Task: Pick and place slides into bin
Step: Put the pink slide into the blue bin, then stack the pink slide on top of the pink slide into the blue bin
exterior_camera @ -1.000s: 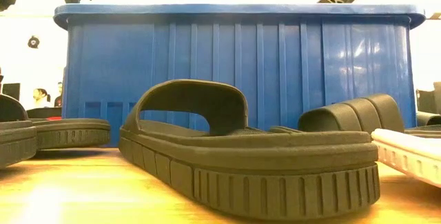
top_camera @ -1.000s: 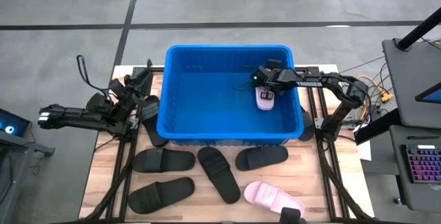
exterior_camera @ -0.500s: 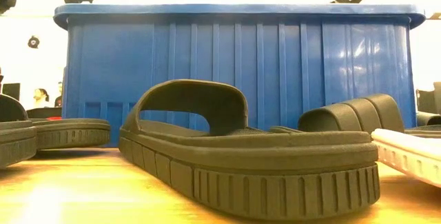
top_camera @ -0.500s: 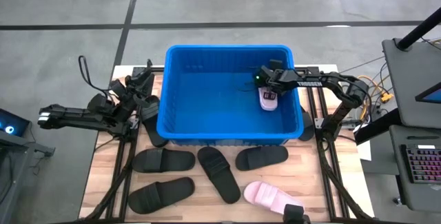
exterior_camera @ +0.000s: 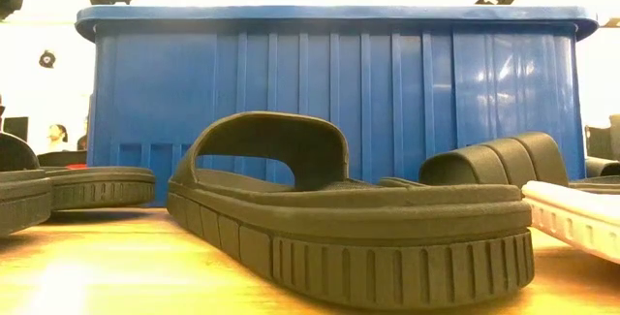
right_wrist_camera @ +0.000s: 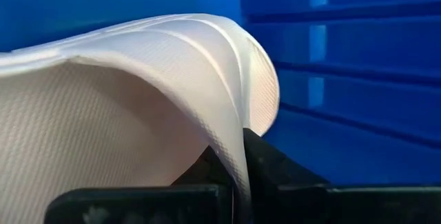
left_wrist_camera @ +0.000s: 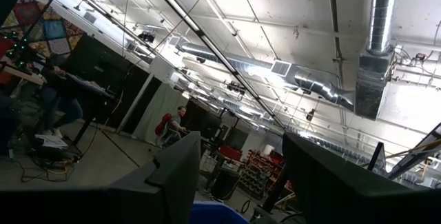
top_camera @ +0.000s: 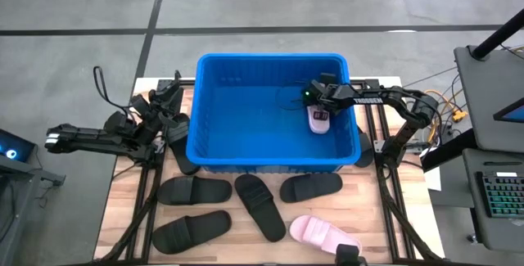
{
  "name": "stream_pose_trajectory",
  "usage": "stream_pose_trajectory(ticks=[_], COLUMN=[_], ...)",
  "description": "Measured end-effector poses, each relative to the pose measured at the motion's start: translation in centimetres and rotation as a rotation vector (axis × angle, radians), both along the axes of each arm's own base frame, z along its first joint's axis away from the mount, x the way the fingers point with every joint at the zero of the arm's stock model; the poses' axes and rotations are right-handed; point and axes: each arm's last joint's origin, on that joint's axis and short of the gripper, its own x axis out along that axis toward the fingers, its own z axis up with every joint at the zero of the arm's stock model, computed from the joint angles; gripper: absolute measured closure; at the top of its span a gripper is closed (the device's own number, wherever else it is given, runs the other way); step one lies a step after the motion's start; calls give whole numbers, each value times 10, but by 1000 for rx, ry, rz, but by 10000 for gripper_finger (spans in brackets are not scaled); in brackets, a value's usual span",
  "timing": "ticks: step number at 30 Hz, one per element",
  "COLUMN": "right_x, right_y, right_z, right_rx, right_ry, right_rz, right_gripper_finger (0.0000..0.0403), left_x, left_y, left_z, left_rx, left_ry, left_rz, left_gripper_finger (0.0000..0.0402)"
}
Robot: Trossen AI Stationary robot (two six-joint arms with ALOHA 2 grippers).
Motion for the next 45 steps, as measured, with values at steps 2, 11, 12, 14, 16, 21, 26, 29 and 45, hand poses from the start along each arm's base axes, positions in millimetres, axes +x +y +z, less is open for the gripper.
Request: stream_pose_trajectory(ticks=[2, 11, 12, 14, 16, 21, 26, 29, 45], right_x=[0, -1, -1, -2, -2, -3, -3, -2, 13], right_y=[0, 1, 1, 2, 3, 2, 3, 3, 3], right_z=[0, -1, -1, -2, -2, 1, 14, 22, 81], right_rx=[5, 26, 35, 50, 55, 58, 108, 146, 412], right_ry=[5, -11, -15, -8, -1, 8, 37, 36, -223], right_rz=[4, -8, -7, -5, -6, -38, -89, -118, -306], right_gripper_finger=[390, 318, 305, 280, 255, 203, 172, 159, 137], left_x=[0, 0, 0, 0, 1, 1, 1, 1, 1], left_y=[0, 0, 0, 0, 0, 0, 0, 0, 0], left_z=[0, -1, -2, -3, -4, -5, -6, -8, -9], left_rx=[0, 0, 0, 0, -1, 0, 0, 0, 0], left_ry=[0, 2, 4, 7, 10, 12, 17, 21, 24], left_rz=[0, -1, 0, -1, -1, -2, -1, -1, -1], left_gripper_finger=[210, 210, 210, 210, 210, 210, 210, 210, 210])
